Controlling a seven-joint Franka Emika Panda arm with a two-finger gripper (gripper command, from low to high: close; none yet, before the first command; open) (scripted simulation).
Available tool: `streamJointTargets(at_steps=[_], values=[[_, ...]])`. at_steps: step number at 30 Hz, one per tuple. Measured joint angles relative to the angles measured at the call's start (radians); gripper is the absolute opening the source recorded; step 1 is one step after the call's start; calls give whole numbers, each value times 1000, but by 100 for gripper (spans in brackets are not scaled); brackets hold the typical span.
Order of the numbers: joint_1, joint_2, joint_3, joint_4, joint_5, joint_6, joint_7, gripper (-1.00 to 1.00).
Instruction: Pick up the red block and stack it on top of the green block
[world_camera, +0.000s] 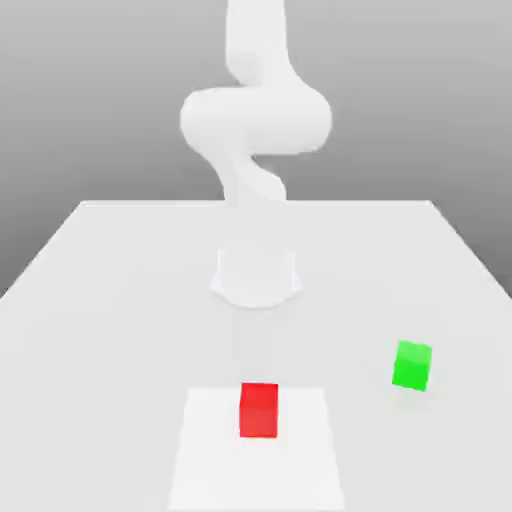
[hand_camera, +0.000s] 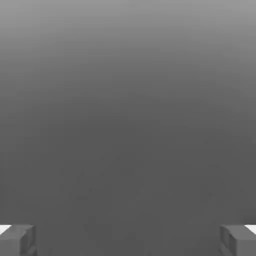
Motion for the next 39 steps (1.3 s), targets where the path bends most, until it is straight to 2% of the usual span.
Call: streamJointTargets(at_steps=[11, 20, 26, 31, 34, 39], values=[[207, 268, -210, -171, 41, 163, -533, 0], [331, 487, -317, -310, 69, 296, -959, 0], [369, 622, -347, -402, 53, 385, -1217, 0], [366, 715, -354, -470, -17, 458, -1372, 0], [369, 761, -348, -465, 16, 493, -1418, 0], [351, 845, -302, -449, 130, 559, -1506, 0]])
